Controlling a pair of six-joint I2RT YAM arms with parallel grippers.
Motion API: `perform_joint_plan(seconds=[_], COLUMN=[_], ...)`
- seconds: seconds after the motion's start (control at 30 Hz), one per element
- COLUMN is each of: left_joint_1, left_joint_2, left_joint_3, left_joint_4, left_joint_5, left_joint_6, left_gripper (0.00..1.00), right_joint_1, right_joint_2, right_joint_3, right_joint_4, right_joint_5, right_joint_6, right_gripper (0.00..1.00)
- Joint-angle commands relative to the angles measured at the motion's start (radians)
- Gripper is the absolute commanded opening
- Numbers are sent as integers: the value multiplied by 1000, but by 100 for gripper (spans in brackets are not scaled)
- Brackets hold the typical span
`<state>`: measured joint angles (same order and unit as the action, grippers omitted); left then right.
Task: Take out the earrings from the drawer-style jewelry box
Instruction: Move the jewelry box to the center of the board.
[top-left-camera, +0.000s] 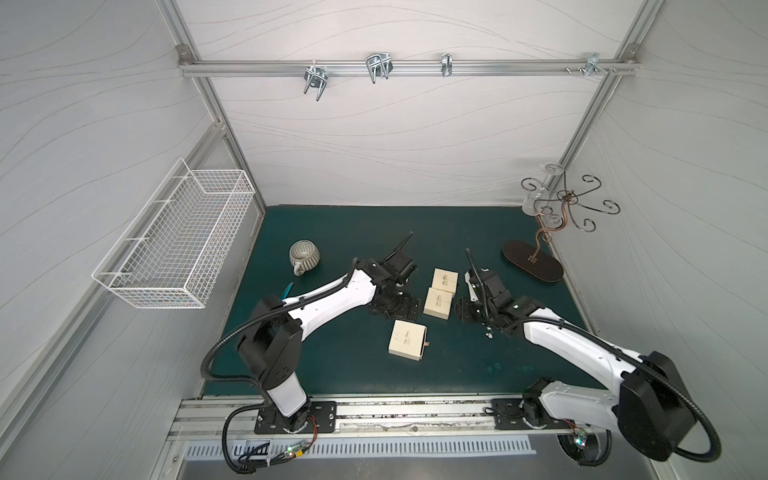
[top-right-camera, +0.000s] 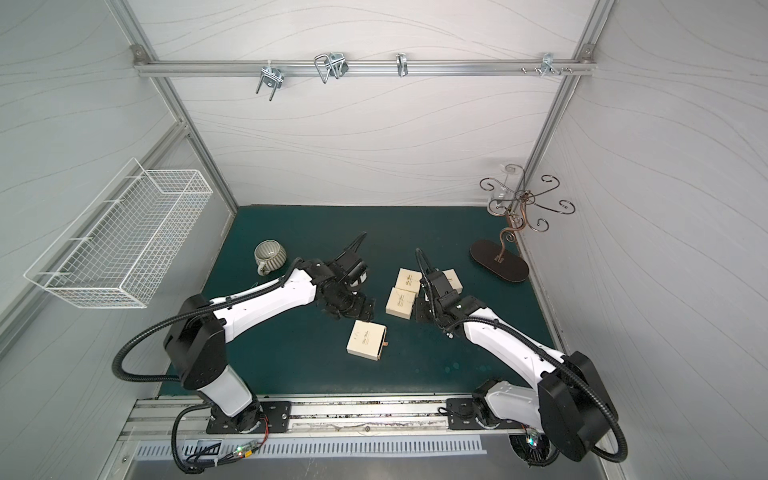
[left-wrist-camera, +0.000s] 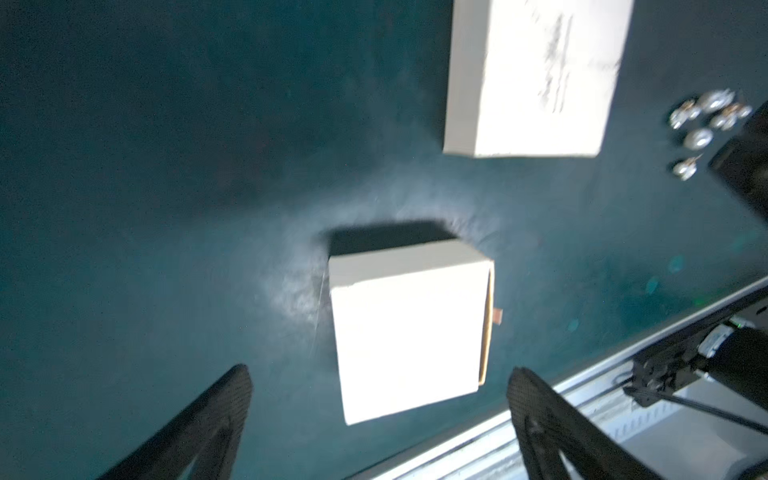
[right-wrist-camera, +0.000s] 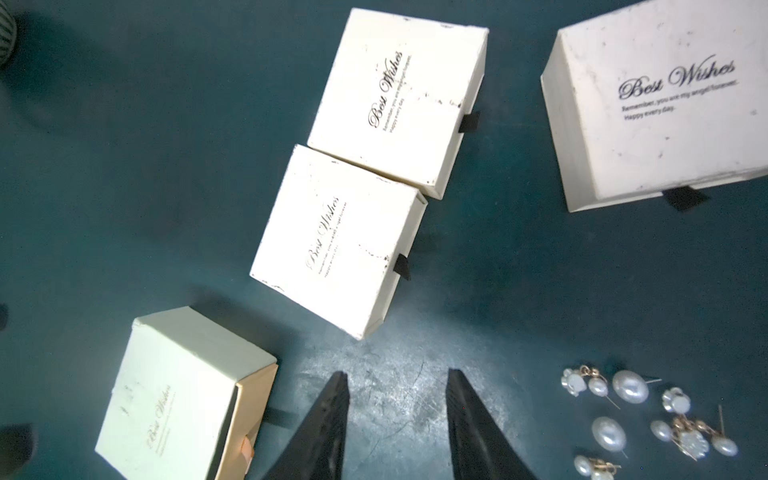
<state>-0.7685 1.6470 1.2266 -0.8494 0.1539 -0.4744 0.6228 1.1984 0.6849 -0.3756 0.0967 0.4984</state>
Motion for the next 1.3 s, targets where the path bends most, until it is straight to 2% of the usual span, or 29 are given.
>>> perform_joint_plan(seconds=[0.0, 0.13, 0.27, 0.43, 0.7, 0.9, 1.1, 1.27], left_joint_1=[-7, -13, -54, -130, -142, -145, -144, -132], left_joint_2=[-19, -30, 14, 110, 280, 383, 392, 370], left_joint_3=[-77, -162, -159, -72, 118, 270, 301, 275], left_joint_4=[-29, 40, 91, 81, 41, 21, 34, 78], left_joint_5=[84, 173, 214, 228, 199, 155, 228, 292], left_joint_6=[9, 15, 37, 103, 166, 206, 212, 201], left_gripper=[99, 99, 99, 99, 96, 96, 96, 96], right_joint_1=[8, 13, 28, 41, 43, 39, -3, -108], right_joint_2=[30, 28, 23, 32, 21, 33, 54, 24], right_joint_3=[18, 9, 14, 18, 16, -4, -12, -70], right_joint_4=[-18, -11, -18, -35, -58, -41, -31, -22], right_joint_5=[-3, -6, 2, 20, 28, -36, -90, -181], right_joint_6=[-12, -12, -23, -27, -26, -17, -1, 32], right_gripper=[42, 42, 41, 41, 42, 42, 41, 39])
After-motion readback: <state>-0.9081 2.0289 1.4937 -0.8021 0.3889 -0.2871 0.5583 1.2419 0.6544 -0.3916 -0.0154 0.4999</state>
